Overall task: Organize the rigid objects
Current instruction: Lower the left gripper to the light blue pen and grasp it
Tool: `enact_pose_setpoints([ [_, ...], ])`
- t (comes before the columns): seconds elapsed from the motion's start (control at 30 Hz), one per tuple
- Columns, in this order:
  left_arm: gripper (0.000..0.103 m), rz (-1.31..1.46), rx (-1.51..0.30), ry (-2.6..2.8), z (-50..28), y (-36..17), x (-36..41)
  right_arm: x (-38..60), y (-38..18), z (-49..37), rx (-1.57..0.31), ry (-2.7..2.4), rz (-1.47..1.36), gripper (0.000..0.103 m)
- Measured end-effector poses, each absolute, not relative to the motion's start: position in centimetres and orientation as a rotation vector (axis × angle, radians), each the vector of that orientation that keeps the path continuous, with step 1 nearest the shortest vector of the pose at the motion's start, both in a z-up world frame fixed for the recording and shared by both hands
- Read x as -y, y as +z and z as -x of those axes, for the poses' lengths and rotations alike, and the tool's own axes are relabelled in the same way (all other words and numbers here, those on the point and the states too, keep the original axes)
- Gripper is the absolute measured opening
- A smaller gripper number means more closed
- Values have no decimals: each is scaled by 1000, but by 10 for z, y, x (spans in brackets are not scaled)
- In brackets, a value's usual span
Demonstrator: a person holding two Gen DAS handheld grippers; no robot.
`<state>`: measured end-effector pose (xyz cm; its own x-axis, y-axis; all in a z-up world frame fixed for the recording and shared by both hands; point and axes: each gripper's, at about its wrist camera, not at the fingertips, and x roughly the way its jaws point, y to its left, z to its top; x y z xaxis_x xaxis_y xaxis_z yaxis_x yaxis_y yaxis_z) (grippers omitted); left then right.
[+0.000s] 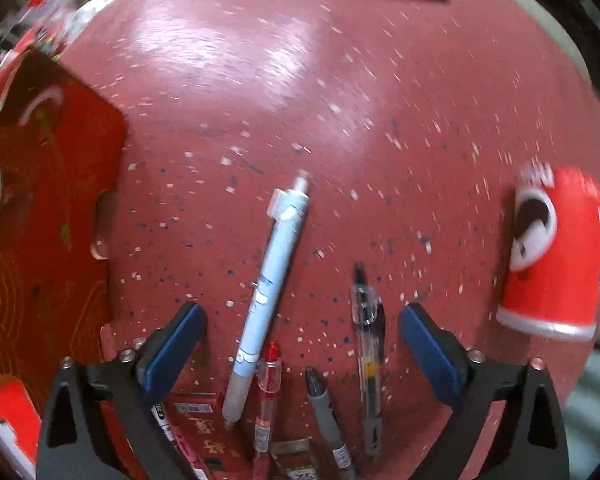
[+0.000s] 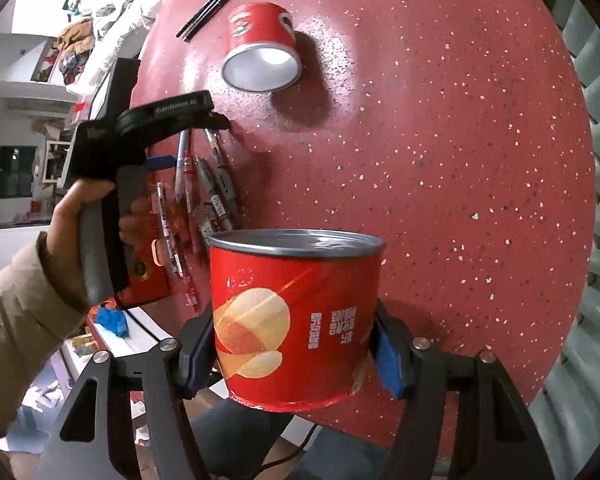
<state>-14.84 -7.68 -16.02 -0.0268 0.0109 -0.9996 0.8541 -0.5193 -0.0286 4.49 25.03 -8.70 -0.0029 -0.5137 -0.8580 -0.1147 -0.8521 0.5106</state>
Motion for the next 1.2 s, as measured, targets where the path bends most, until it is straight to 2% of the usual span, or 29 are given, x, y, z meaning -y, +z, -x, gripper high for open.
enact_pose_setpoints([
  [0.03, 91, -1580, -915, -1625, 147, -158, 77, -251, -86, -46, 660, -1932, -1980, 69],
  [0.17, 71, -1599, -867, -1685, 150, -151, 77, -258, -84, -52, 712, -1942, -1971, 69],
  [0.33, 71, -1553, -910, -1694, 144, -147, 94, -266, -89, -61, 760, -1942, -1977, 69],
  [0.4, 75, -1530, -958, -1701, 141, -146, 103, -268, -90, -64, 774, -1945, -1975, 69],
  [0.53, 75, -1528, -952, -1687, 139, -146, 109, -271, -95, -69, 800, -1934, -1973, 69],
  [0.63, 75, -1571, -865, -1689, 141, -147, 104, -272, -99, -71, 821, -1926, -1981, 69],
  [0.7, 51, -1594, -815, -1740, 142, -143, 96, -273, -100, -73, 838, -1920, -1983, 69],
  [0.73, 43, -1619, -792, -1765, 143, -141, 92, -274, -100, -73, 843, -1919, -1985, 69],
  [0.77, 28, -1646, -768, -1786, 144, -139, 88, -274, -100, -73, 846, -1920, -1983, 69],
  [0.8, 20, -1682, -736, -1802, 144, -139, 84, -275, -99, -73, 850, -1924, -1978, 69],
  [0.93, 20, -1737, -707, -1825, 133, -139, 78, -276, -97, -70, 864, -1930, -1960, 69],
  [0.97, 24, -1723, -698, -1830, 124, -139, 77, -276, -95, -69, 866, -1933, -1954, 69],
  [1.03, 39, -1711, -699, -1836, 113, -139, 76, -275, -94, -69, 875, -1937, -1941, 69],
  [1.07, 52, -1718, -694, -1831, 109, -140, 76, -275, -94, -68, 880, -1935, -1939, 69],
  [1.2, 54, -1723, -701, -1842, 99, -141, 78, -272, -98, -69, 884, -1918, -1946, 69],
])
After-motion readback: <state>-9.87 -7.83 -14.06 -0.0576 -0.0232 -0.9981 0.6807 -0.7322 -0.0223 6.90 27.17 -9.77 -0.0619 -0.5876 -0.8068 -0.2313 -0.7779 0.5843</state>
